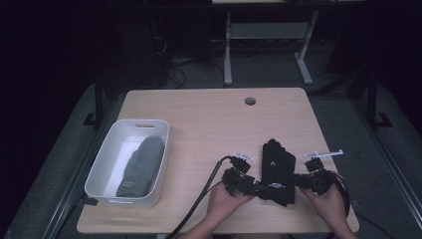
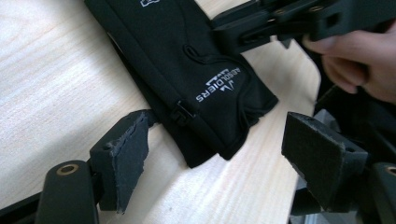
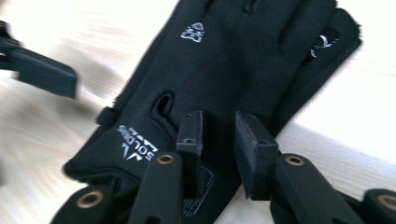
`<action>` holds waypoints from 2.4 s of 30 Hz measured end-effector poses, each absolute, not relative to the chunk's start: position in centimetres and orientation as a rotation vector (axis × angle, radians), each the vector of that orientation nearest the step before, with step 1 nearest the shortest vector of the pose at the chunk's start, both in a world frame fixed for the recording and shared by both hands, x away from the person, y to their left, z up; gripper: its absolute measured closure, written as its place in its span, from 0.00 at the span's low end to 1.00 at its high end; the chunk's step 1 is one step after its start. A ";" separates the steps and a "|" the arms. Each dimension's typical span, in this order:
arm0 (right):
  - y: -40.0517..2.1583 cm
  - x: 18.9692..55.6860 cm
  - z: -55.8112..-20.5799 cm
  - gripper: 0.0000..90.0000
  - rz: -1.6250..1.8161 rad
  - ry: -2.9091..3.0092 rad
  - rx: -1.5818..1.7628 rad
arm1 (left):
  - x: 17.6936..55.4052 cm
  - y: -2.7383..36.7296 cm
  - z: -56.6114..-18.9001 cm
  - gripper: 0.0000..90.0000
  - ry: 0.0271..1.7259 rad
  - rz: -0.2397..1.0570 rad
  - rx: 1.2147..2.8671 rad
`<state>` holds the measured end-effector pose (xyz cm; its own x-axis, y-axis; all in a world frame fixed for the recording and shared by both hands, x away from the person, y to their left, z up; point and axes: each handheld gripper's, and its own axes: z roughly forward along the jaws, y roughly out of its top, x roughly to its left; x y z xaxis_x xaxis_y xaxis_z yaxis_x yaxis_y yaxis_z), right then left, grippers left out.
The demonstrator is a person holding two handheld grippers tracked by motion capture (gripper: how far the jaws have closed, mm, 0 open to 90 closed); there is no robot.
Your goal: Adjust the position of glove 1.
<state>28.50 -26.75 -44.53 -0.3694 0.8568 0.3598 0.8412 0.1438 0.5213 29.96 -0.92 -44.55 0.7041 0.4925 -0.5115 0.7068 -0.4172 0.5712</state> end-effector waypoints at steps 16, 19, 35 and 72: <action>-28.1 31.5 -44.6 0.37 1.105 2.174 1.766 | 30.2 -2.6 -46.1 0.37 0.939 -0.268 2.178; -28.2 32.7 -45.0 0.34 1.091 2.141 1.816 | 30.0 -2.9 -46.0 0.38 0.928 -0.231 2.203; -27.6 34.9 -46.3 0.60 1.062 2.170 1.859 | 30.1 -3.9 -45.9 0.75 0.867 -0.128 2.291; -25.6 35.1 -42.3 0.80 1.517 2.143 1.906 | 31.8 3.5 -42.9 0.88 0.931 -0.287 2.115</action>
